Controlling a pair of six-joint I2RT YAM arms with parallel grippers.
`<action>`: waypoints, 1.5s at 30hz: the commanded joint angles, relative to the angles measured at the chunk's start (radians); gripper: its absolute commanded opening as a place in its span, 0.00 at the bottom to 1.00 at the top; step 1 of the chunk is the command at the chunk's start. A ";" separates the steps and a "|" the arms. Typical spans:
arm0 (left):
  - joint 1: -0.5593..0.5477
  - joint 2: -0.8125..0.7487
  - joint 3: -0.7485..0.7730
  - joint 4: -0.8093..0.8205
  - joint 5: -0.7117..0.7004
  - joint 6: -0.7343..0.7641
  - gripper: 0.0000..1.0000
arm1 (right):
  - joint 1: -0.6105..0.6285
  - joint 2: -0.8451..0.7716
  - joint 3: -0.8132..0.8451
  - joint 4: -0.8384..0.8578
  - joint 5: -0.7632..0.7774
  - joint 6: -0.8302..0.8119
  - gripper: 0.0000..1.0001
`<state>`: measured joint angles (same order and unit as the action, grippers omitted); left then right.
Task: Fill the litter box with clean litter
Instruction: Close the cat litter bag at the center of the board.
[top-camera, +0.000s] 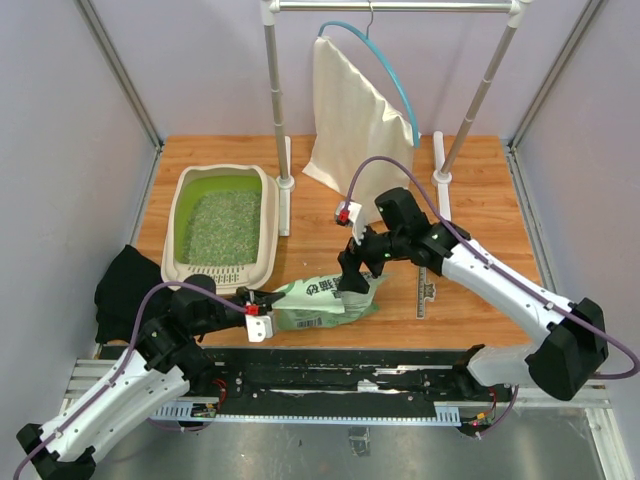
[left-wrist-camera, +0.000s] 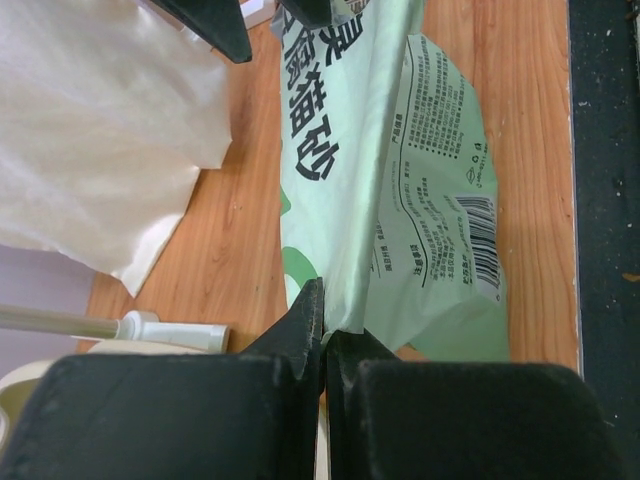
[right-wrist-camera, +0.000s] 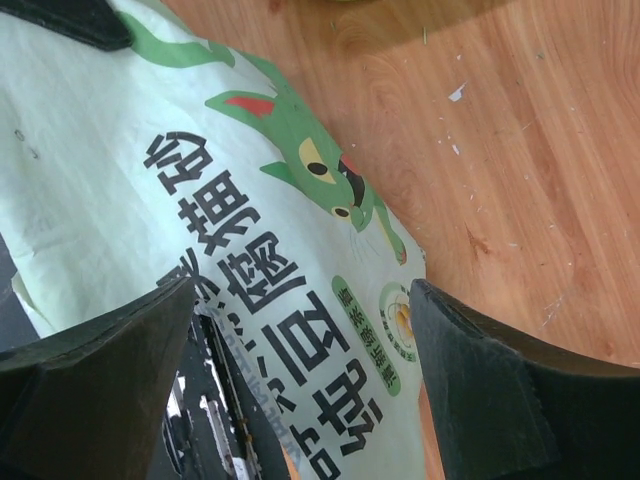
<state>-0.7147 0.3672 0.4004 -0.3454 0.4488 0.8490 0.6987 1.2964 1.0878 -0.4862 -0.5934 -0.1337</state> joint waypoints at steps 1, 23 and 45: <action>0.001 0.009 0.022 -0.115 -0.003 0.060 0.01 | -0.007 0.026 0.037 -0.070 -0.054 -0.128 0.89; 0.001 0.066 0.051 -0.135 -0.110 0.229 0.01 | -0.015 0.049 0.106 -0.119 -0.148 -0.223 0.97; 0.001 0.043 0.118 -0.107 0.005 0.301 0.01 | -0.071 0.251 0.286 -0.172 -0.197 -0.193 0.94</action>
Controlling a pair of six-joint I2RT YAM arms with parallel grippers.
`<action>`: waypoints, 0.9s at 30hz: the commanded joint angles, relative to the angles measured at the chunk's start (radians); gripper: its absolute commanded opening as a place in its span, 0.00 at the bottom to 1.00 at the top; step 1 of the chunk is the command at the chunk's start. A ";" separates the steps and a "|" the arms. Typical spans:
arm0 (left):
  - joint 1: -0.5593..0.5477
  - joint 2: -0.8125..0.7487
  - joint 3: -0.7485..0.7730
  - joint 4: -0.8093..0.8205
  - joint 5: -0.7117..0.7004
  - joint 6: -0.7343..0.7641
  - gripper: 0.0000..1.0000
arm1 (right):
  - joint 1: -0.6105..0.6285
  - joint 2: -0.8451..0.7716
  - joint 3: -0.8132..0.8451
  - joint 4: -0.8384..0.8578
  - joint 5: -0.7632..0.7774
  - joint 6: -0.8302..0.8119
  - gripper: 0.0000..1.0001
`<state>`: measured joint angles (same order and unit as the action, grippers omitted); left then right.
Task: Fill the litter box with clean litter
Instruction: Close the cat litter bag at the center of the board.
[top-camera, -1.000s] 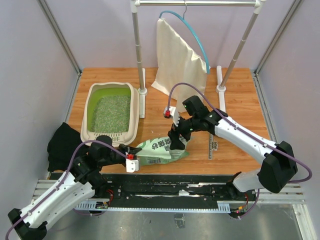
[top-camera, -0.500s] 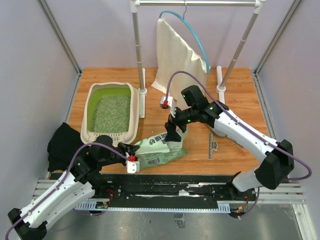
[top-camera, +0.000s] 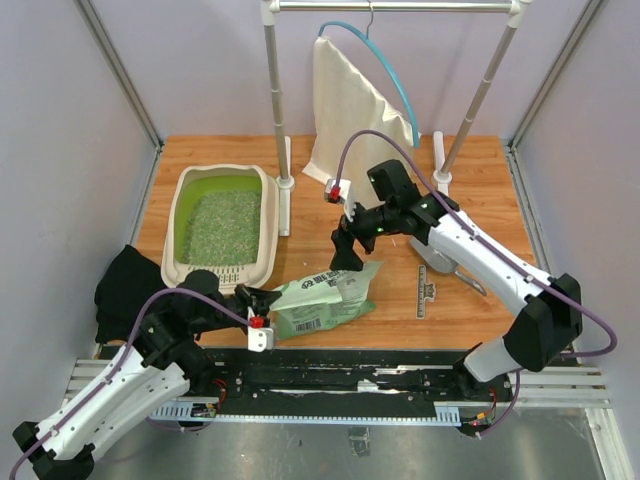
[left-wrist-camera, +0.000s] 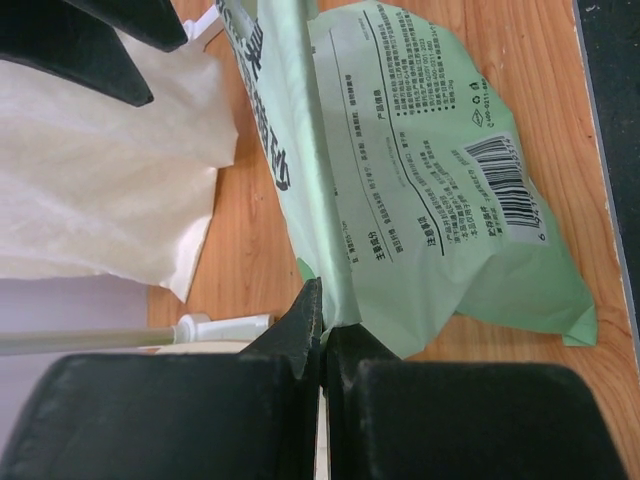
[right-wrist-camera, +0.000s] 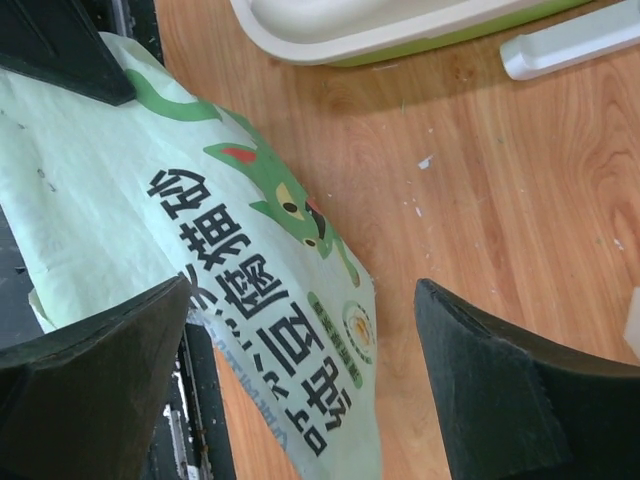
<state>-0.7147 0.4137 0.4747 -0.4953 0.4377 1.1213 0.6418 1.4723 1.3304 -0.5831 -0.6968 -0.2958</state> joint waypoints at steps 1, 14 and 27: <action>0.001 0.003 0.046 0.056 0.014 0.032 0.01 | -0.014 0.118 0.079 -0.133 -0.114 -0.039 0.93; 0.001 -0.047 0.003 0.257 -0.010 -0.059 0.00 | -0.147 -0.290 -0.250 0.179 0.038 -0.202 0.91; 0.001 -0.016 0.004 0.274 0.008 -0.053 0.01 | -0.065 -0.669 -0.728 0.605 0.007 -0.332 0.83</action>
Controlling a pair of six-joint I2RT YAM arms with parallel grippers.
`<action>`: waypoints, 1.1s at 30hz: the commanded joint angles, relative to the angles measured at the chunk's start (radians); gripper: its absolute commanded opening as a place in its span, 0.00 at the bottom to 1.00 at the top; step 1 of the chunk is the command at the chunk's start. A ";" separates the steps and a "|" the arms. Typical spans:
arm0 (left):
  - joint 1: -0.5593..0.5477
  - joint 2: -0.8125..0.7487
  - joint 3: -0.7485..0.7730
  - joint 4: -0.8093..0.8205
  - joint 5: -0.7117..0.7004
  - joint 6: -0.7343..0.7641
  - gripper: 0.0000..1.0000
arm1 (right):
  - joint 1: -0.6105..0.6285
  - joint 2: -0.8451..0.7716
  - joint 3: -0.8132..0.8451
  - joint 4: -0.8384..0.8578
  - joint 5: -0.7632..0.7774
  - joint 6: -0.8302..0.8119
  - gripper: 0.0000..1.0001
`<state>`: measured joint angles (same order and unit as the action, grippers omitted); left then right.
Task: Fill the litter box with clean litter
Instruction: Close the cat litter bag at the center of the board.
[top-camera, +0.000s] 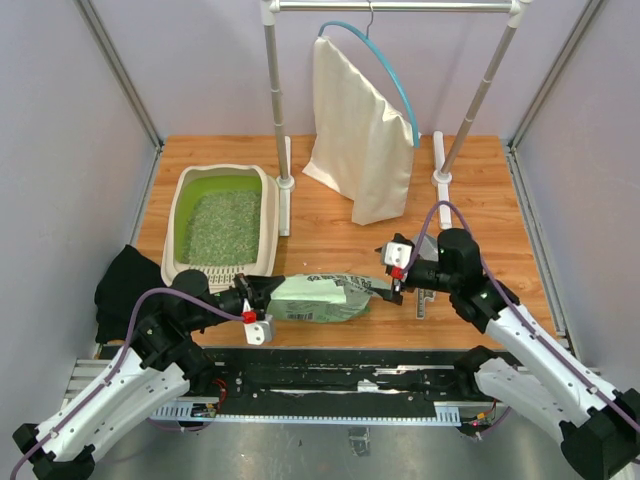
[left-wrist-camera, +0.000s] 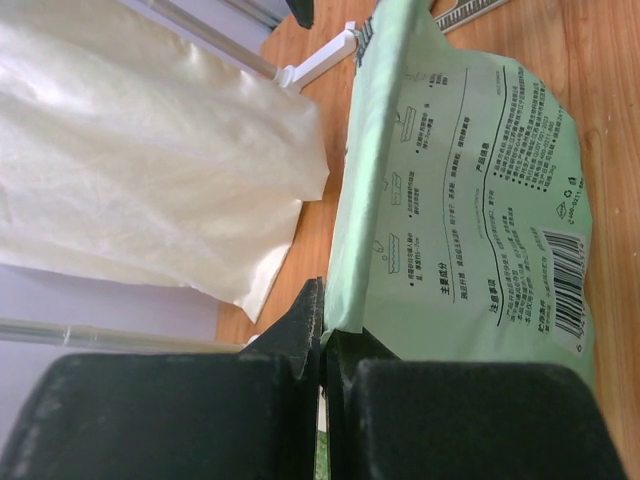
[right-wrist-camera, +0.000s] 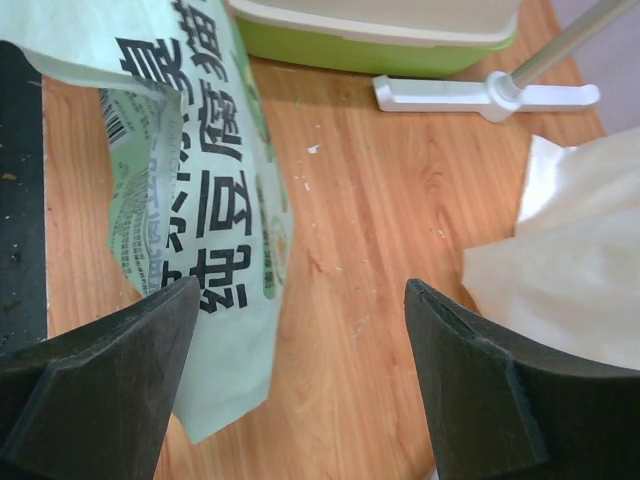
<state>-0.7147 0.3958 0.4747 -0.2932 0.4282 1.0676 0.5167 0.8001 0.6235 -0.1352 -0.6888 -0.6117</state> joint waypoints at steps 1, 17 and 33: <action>0.001 0.002 0.003 0.071 0.017 0.000 0.00 | 0.083 0.011 -0.020 0.162 0.012 -0.014 0.83; 0.001 -0.008 -0.005 0.049 0.003 -0.004 0.01 | 0.150 -0.041 0.091 -0.003 -0.036 0.022 0.80; 0.001 -0.006 0.002 0.048 0.003 -0.015 0.00 | 0.346 0.117 -0.081 0.377 0.403 -0.013 0.54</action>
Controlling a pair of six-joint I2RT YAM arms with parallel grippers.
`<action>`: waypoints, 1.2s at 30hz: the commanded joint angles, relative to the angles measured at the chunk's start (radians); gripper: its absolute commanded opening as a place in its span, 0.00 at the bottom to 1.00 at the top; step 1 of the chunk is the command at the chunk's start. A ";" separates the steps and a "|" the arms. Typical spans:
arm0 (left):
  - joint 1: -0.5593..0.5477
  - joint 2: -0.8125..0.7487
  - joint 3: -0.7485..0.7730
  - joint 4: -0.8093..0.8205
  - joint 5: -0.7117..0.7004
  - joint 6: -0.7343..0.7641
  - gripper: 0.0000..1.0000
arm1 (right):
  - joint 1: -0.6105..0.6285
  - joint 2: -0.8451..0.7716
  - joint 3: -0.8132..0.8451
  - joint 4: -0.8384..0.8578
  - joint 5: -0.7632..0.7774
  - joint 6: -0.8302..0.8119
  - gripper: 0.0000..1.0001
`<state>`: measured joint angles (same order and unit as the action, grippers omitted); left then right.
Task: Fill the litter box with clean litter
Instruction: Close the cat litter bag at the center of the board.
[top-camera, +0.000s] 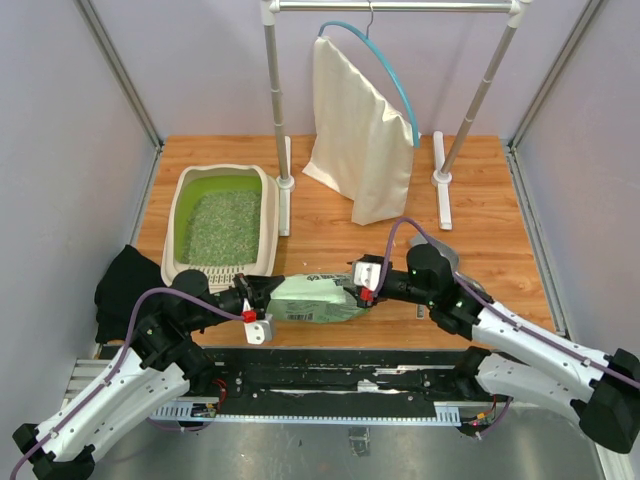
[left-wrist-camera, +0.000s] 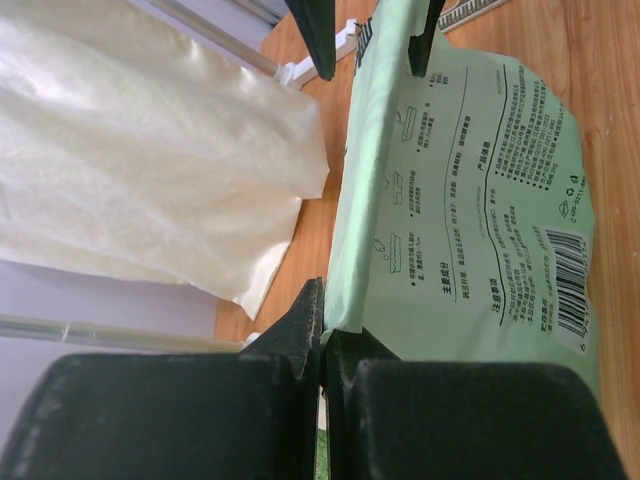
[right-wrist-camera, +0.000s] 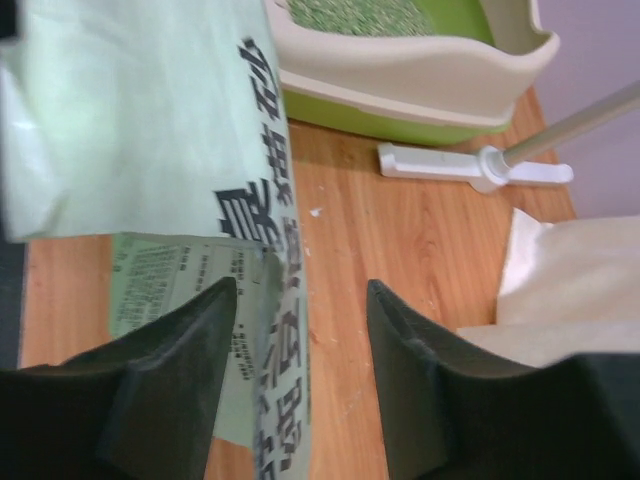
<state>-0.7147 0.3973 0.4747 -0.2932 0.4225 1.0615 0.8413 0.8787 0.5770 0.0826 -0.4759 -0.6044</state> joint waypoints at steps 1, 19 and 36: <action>0.001 -0.007 0.002 0.049 0.006 -0.010 0.01 | 0.029 0.052 -0.031 0.155 0.206 -0.027 0.46; 0.001 -0.031 0.042 0.106 0.075 -0.379 0.65 | 0.172 0.014 -0.142 0.316 0.549 -0.048 0.01; -0.012 0.252 0.214 0.105 0.167 -0.541 0.59 | 0.174 -0.034 -0.174 0.311 0.576 0.019 0.01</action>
<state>-0.7151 0.6231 0.6693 -0.2359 0.6144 0.5858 1.0061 0.8822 0.4221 0.3397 0.0689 -0.6128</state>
